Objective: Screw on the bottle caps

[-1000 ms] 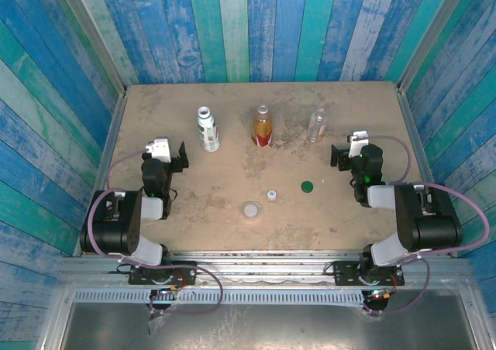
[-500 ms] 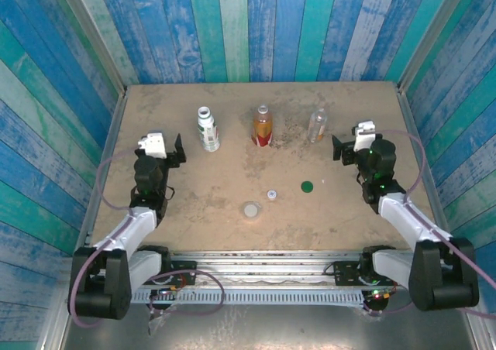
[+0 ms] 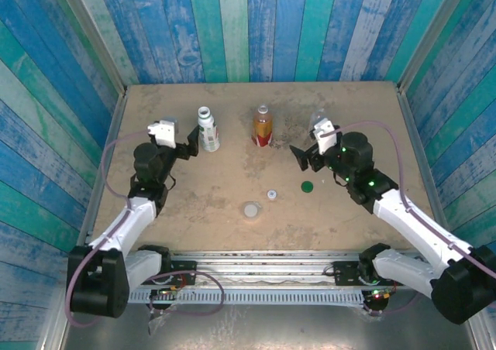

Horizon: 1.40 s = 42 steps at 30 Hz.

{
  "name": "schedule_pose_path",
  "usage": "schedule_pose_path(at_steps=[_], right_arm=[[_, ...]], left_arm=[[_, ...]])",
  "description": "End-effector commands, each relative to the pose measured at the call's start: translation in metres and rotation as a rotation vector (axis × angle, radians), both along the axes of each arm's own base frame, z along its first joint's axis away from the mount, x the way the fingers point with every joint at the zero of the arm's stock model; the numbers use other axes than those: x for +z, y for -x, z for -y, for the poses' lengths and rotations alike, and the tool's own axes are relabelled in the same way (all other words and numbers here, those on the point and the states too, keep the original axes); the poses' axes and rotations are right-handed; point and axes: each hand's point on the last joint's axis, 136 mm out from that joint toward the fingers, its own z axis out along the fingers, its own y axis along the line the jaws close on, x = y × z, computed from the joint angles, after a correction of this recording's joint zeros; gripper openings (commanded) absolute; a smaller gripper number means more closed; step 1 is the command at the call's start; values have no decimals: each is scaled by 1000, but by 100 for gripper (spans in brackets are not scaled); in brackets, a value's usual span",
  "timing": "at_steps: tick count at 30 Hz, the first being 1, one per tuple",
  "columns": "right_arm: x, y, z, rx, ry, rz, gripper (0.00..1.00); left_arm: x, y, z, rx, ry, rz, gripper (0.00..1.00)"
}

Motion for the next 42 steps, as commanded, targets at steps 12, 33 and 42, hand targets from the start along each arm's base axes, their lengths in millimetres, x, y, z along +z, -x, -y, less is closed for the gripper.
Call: schedule_pose_path(at_steps=[12,33,42], right_arm=[[-10,20,-78,148,33,-64,100],[-11,22,-75,125,32,-68,100],[-18,23,-76,123,29,-88,100]], left_arm=[[-49,-57,29,-125,-113,-85,94],[-95,-110,55,-262,-159,-290,97],[-95,-104,64,-330,-175,-296,63]])
